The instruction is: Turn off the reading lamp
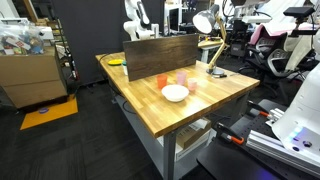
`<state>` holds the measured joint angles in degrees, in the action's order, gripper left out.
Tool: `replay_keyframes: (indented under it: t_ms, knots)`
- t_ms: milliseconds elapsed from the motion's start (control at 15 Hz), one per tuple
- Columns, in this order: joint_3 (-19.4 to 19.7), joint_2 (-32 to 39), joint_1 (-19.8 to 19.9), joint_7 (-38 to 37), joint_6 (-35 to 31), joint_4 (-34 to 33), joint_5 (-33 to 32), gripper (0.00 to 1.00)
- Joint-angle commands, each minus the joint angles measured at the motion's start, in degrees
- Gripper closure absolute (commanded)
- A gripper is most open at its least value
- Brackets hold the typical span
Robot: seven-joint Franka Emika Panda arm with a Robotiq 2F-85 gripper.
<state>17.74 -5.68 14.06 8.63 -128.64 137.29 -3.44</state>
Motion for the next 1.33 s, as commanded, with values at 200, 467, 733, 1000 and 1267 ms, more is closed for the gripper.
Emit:
replay_keyframes:
  t_ms: [200, 467, 733, 1000, 1267]
  knots:
    - [-0.86, 1.39, 0.51, 0.31, -4.0, -0.24, -1.19, 0.0]
    - [0.11, 7.33, 1.4, 2.92, -10.62, -2.97, -1.46, 0.0]
    - [0.45, 9.94, 2.45, 2.65, -13.0, -3.87, -1.05, 0.0]
    - [0.44, 13.48, 2.99, 2.66, -13.62, -6.62, -1.39, 0.0]
    - [0.44, 13.4, 2.98, 2.66, -13.61, -6.68, -1.4, 0.0]
